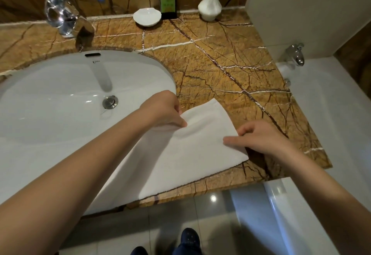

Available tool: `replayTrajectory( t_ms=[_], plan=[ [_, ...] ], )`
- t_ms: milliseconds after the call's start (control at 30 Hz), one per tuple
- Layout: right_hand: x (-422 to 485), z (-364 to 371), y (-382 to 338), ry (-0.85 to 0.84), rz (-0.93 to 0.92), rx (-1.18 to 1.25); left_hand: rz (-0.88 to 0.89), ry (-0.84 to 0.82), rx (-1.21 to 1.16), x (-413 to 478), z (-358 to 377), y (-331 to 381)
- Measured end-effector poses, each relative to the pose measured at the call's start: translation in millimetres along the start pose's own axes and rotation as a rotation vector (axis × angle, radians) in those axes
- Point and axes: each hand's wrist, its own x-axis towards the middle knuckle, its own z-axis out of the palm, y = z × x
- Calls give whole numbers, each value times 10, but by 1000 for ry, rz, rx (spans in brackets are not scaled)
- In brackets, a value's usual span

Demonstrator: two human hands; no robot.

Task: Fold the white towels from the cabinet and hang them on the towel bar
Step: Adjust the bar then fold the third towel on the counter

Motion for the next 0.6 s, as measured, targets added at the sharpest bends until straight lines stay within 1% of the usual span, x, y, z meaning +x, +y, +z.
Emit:
replayTrajectory(
  t_ms=[67,133,267,300,333,367,400,433,467,500,533,567,600],
  plan=[
    [-62,-80,52,-103,11,-103,26,-4,-8,26,-5,19],
    [-93,-128,80,-129,14,-172,33,31,-46,44,-18,2],
    [-174,-155,150,-39,71,-375,10,105,-133,56,-9,-33],
    [-220,-145,162,7,89,-411,19,116,-146,55,4,-22],
    [-268,-130,163,94,78,-440,34,125,-145,58,14,-7],
    [-320,-100,143,230,25,-470,45,131,-137,65,24,9],
    [-380,-57,98,380,-78,-492,51,131,-128,75,28,23],
    [-443,2,9,485,-227,-491,55,131,-120,85,27,36],
    [-493,78,-106,502,-401,-456,56,132,-117,95,26,46],
    [-524,187,-229,422,-547,-429,54,135,-123,106,28,54],
    [-528,318,-331,291,-654,-436,52,142,-138,115,30,60],
    [-511,467,-411,161,-714,-466,49,152,-157,123,35,65],
    [-469,620,-451,63,-736,-510,47,164,-174,129,42,69]
  ],
)
